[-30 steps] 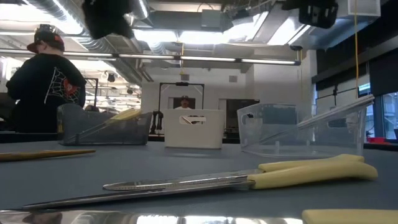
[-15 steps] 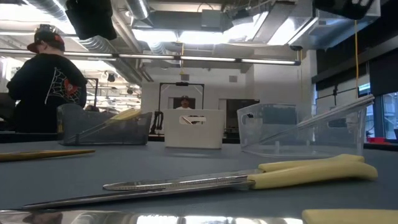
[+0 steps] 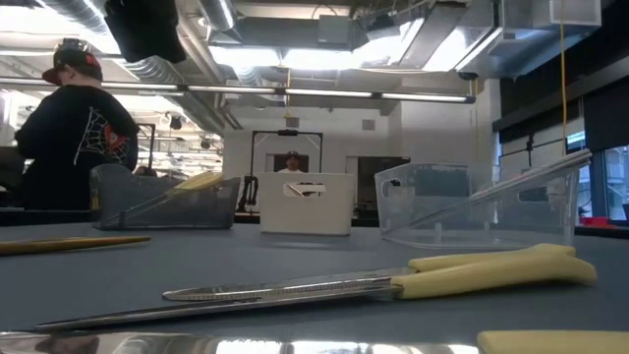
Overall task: Sort silverware by color (type)
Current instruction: Put the yellow knife into the black bin
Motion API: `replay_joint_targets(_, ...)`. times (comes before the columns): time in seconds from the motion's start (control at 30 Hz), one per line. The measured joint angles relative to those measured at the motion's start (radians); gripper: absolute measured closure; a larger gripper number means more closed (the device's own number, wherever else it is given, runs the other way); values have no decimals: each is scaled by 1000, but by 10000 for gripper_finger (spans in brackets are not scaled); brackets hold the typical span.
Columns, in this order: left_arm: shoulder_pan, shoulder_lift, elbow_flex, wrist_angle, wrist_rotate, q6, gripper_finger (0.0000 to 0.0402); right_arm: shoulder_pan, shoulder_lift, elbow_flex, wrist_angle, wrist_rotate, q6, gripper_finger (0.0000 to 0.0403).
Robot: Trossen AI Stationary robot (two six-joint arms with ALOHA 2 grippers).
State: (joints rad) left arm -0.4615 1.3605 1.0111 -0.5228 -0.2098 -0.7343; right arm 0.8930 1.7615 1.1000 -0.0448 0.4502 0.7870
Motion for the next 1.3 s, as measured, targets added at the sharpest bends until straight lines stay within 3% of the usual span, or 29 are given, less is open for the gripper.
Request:
replay_joint_targets(0.23, 0, 0, 0, 0, -15, -26, 217, 33, 87, 0, 33, 99, -38, 267)
replay_joint_targets(1.3, 1, 1, 0, 1, -62, -27, 217, 30, 256, 2, 124, 134, -64, 267)
